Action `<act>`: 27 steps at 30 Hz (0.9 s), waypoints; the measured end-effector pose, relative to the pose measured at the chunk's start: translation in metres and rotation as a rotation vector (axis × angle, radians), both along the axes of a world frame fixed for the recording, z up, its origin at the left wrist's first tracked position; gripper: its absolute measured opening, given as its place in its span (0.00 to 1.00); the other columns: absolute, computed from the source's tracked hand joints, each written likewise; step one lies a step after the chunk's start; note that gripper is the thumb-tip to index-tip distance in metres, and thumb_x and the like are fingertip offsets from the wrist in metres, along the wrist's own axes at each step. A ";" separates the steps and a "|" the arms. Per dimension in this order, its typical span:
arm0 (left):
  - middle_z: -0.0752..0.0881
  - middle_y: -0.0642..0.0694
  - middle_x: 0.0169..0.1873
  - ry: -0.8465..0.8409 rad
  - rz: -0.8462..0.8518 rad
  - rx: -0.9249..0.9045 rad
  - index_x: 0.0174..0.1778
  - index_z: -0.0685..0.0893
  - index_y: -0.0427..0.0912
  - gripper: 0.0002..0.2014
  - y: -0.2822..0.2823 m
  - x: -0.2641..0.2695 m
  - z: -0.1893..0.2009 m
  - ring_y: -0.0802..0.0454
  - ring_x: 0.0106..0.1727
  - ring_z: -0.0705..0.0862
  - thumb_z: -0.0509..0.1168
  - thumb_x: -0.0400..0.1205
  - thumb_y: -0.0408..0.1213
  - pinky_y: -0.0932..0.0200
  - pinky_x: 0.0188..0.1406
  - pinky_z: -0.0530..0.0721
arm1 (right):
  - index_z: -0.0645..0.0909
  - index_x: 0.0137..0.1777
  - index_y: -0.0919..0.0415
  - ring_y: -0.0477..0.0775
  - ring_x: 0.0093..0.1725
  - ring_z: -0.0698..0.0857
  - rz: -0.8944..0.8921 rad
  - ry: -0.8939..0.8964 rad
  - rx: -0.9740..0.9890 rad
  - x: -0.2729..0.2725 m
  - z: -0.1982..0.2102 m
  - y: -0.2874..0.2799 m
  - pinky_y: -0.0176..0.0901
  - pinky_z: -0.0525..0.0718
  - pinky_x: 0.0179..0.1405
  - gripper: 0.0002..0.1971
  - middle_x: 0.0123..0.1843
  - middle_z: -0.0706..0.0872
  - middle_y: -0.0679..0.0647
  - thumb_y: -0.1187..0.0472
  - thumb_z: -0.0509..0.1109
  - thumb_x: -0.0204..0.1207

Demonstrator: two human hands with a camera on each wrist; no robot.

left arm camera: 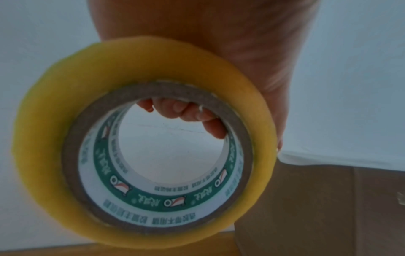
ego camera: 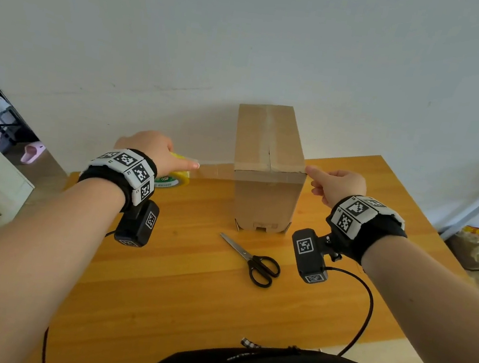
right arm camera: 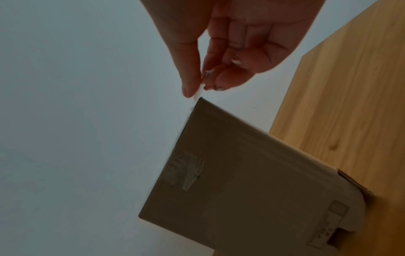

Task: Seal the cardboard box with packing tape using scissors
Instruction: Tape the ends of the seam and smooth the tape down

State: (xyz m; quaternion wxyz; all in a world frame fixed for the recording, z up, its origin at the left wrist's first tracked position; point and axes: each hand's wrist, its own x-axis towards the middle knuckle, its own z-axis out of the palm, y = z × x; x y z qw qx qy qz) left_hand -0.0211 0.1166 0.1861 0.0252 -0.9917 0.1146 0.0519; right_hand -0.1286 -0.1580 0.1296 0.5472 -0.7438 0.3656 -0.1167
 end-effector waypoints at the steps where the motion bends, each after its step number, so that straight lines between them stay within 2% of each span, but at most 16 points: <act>1: 0.65 0.50 0.21 0.000 -0.003 -0.001 0.24 0.69 0.45 0.31 0.001 0.001 -0.001 0.51 0.23 0.67 0.59 0.70 0.73 0.62 0.26 0.62 | 0.79 0.35 0.55 0.43 0.31 0.82 -0.005 0.003 -0.005 0.001 0.000 0.000 0.41 0.83 0.40 0.15 0.32 0.86 0.47 0.45 0.75 0.69; 7: 0.66 0.49 0.21 0.015 -0.008 -0.048 0.24 0.69 0.44 0.31 0.002 0.002 -0.006 0.51 0.23 0.66 0.60 0.70 0.72 0.61 0.26 0.62 | 0.80 0.40 0.57 0.42 0.31 0.82 -0.023 0.023 -0.014 0.003 0.000 -0.001 0.40 0.83 0.40 0.15 0.33 0.86 0.47 0.44 0.75 0.68; 10: 0.71 0.49 0.22 0.022 -0.001 -0.031 0.26 0.73 0.43 0.31 0.002 0.002 -0.005 0.50 0.25 0.71 0.59 0.70 0.72 0.61 0.26 0.65 | 0.80 0.41 0.57 0.42 0.30 0.82 -0.032 0.032 -0.008 0.004 -0.001 0.000 0.39 0.83 0.39 0.16 0.32 0.85 0.47 0.45 0.75 0.68; 13: 0.68 0.49 0.22 0.029 -0.004 -0.033 0.25 0.71 0.44 0.30 0.001 0.001 -0.005 0.51 0.24 0.68 0.60 0.71 0.71 0.61 0.25 0.63 | 0.79 0.38 0.56 0.42 0.30 0.81 -0.030 0.051 0.001 0.003 -0.001 0.000 0.37 0.80 0.35 0.15 0.33 0.85 0.47 0.45 0.75 0.68; 18: 0.65 0.49 0.21 0.041 -0.002 -0.048 0.25 0.68 0.43 0.30 -0.001 -0.001 -0.005 0.52 0.23 0.65 0.61 0.72 0.69 0.61 0.24 0.60 | 0.81 0.46 0.58 0.43 0.31 0.82 -0.051 0.045 0.042 0.002 -0.002 0.002 0.38 0.81 0.35 0.18 0.33 0.85 0.47 0.45 0.75 0.68; 24: 0.66 0.49 0.21 0.049 0.013 -0.068 0.25 0.69 0.43 0.30 0.000 -0.001 -0.008 0.52 0.23 0.66 0.61 0.71 0.70 0.61 0.24 0.61 | 0.81 0.47 0.63 0.45 0.26 0.77 -0.063 0.089 0.166 0.003 0.002 0.005 0.35 0.72 0.23 0.18 0.33 0.84 0.51 0.48 0.75 0.69; 27: 0.66 0.49 0.21 0.046 0.011 -0.087 0.25 0.69 0.43 0.30 0.001 -0.001 -0.010 0.52 0.23 0.66 0.61 0.71 0.70 0.61 0.24 0.61 | 0.75 0.47 0.62 0.48 0.30 0.80 -0.074 0.057 0.210 0.003 0.003 0.004 0.37 0.72 0.24 0.18 0.38 0.86 0.55 0.51 0.76 0.68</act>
